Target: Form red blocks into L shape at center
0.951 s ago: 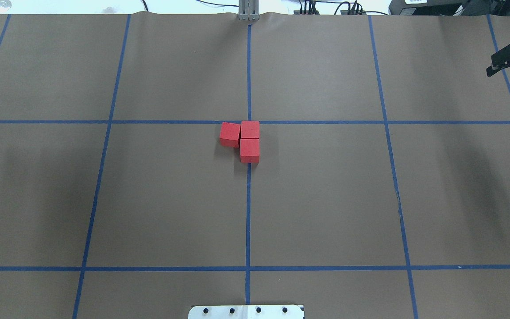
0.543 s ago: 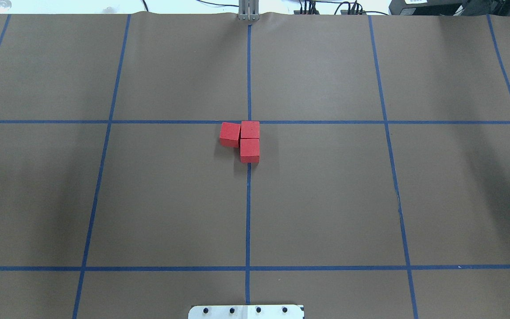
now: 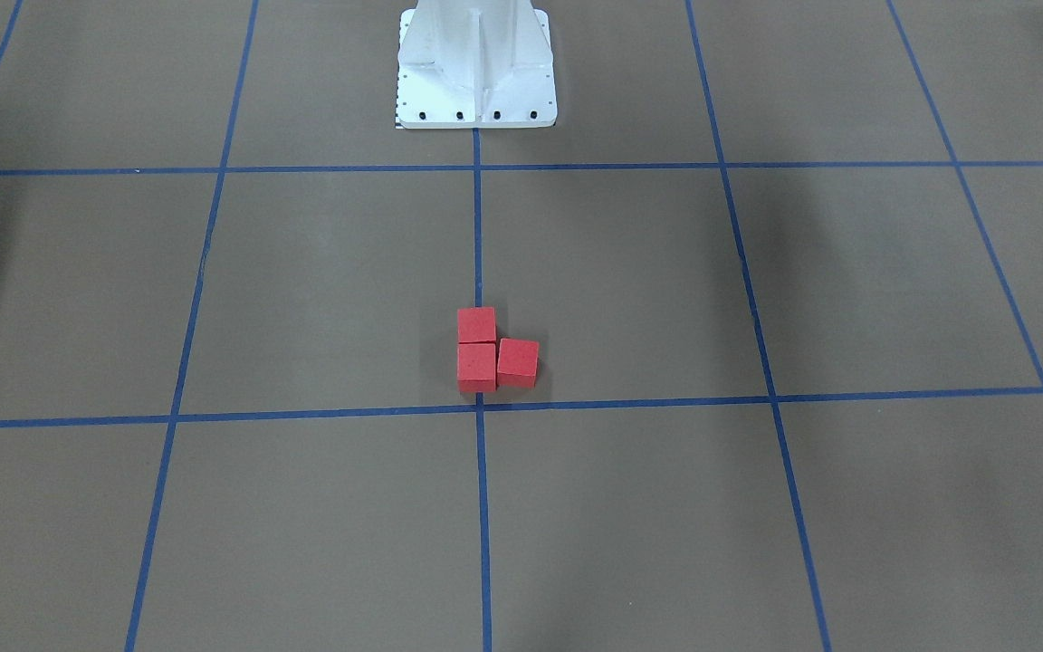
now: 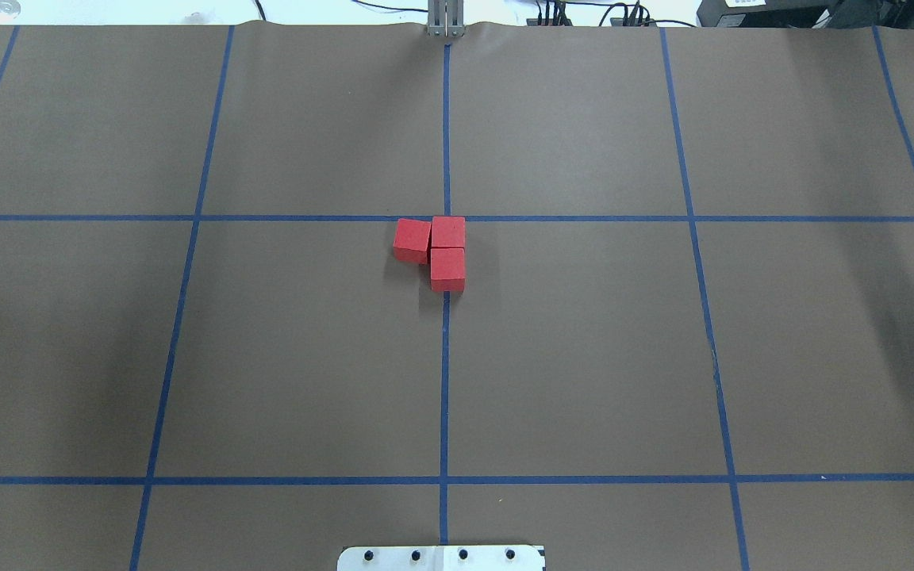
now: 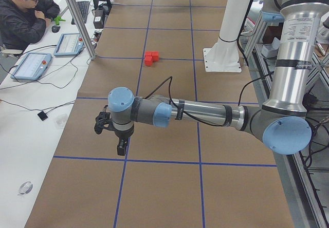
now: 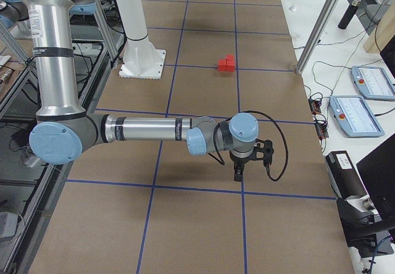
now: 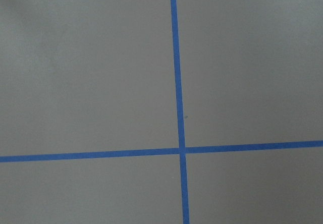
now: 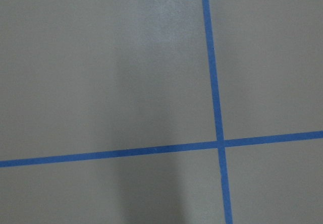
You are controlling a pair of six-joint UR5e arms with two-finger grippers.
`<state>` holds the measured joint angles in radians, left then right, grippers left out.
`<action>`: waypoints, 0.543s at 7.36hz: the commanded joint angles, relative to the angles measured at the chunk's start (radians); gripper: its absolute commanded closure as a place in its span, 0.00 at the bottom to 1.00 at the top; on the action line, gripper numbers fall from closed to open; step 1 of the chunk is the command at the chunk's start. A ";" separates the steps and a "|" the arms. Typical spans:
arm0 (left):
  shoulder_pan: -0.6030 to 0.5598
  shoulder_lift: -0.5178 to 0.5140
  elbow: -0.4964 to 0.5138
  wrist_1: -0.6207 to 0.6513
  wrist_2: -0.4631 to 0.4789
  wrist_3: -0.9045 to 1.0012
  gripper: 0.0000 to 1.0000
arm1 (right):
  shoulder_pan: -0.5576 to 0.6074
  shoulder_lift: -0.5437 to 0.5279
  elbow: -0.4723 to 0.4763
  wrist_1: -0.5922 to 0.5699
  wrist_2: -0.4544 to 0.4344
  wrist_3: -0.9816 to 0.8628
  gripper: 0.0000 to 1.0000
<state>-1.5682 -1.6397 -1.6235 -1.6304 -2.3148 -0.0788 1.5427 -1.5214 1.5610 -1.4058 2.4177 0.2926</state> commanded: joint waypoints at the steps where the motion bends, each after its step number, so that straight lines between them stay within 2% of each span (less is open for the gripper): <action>1: 0.000 0.024 -0.016 0.009 0.002 0.007 0.00 | 0.046 -0.016 0.080 -0.184 -0.005 -0.156 0.01; 2: 0.003 0.040 -0.013 0.004 0.002 0.008 0.00 | 0.068 -0.011 0.111 -0.278 -0.011 -0.229 0.01; 4: 0.003 0.040 -0.013 0.003 0.002 0.008 0.00 | 0.071 -0.020 0.116 -0.286 -0.012 -0.240 0.01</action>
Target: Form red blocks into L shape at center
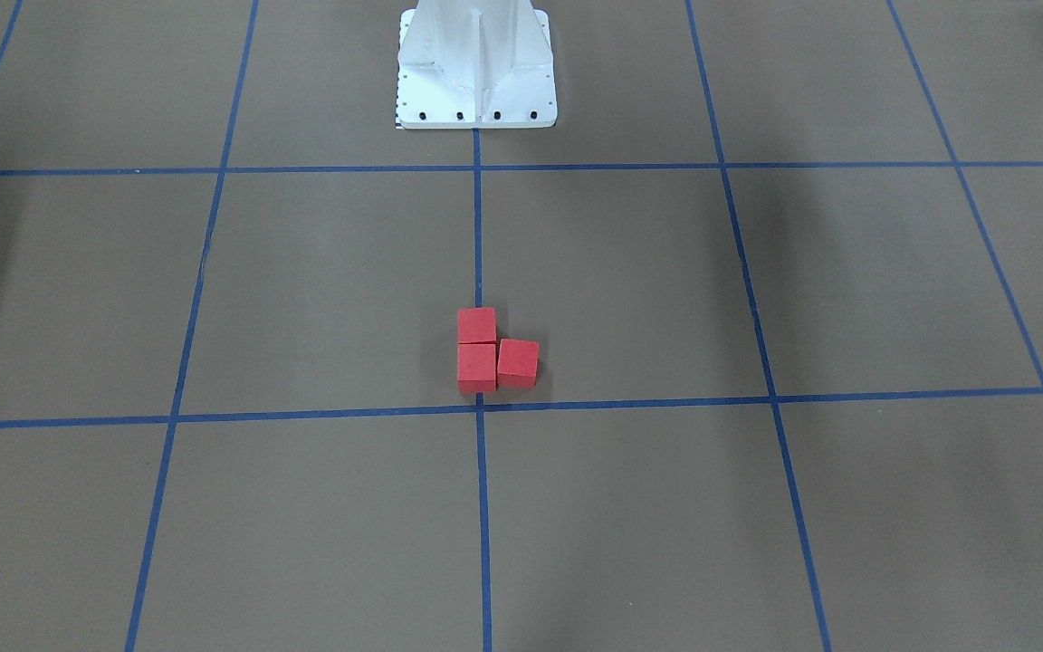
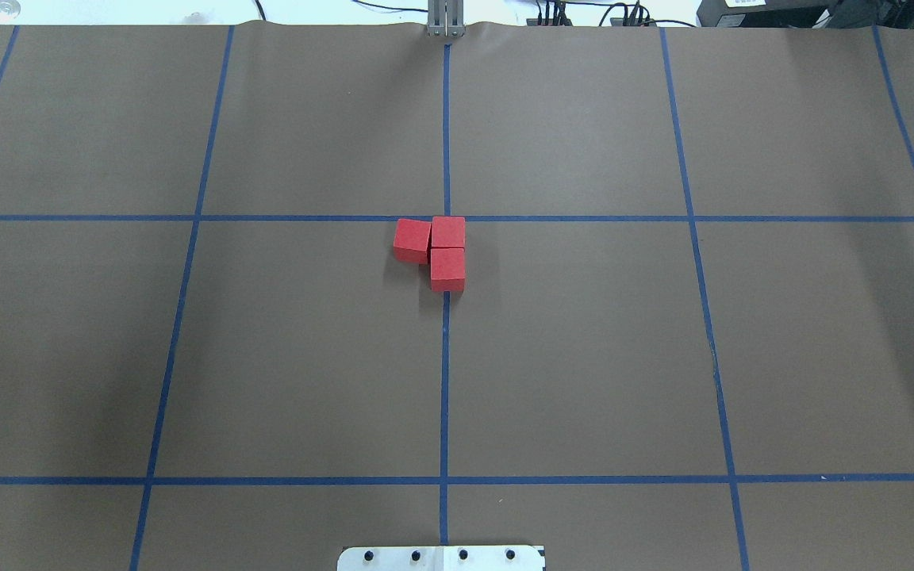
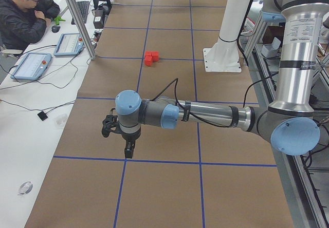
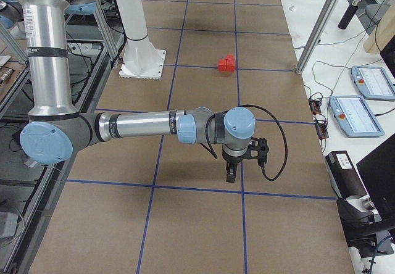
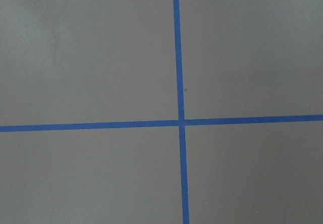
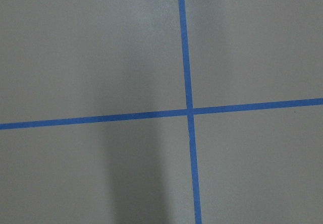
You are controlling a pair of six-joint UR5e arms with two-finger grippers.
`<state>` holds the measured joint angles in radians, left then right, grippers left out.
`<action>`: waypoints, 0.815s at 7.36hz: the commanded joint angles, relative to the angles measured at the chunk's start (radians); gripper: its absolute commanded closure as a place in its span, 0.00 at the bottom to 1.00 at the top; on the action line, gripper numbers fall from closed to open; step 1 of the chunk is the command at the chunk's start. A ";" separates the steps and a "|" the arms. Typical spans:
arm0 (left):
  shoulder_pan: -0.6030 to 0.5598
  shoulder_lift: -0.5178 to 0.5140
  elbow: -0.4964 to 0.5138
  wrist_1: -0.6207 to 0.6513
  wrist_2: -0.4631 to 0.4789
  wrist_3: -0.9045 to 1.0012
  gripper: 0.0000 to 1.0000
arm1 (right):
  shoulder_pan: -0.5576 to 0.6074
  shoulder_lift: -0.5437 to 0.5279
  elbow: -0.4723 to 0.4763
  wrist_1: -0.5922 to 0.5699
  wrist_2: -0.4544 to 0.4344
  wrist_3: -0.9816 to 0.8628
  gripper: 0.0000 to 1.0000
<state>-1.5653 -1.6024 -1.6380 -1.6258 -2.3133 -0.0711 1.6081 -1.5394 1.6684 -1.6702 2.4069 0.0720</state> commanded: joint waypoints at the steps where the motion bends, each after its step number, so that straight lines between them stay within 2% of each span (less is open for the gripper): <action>1: 0.002 0.002 0.001 -0.002 -0.001 -0.001 0.00 | 0.006 -0.001 0.008 -0.022 0.000 -0.018 0.01; 6: 0.001 0.002 0.009 -0.005 -0.002 0.002 0.00 | 0.006 -0.002 0.007 -0.020 -0.002 -0.017 0.01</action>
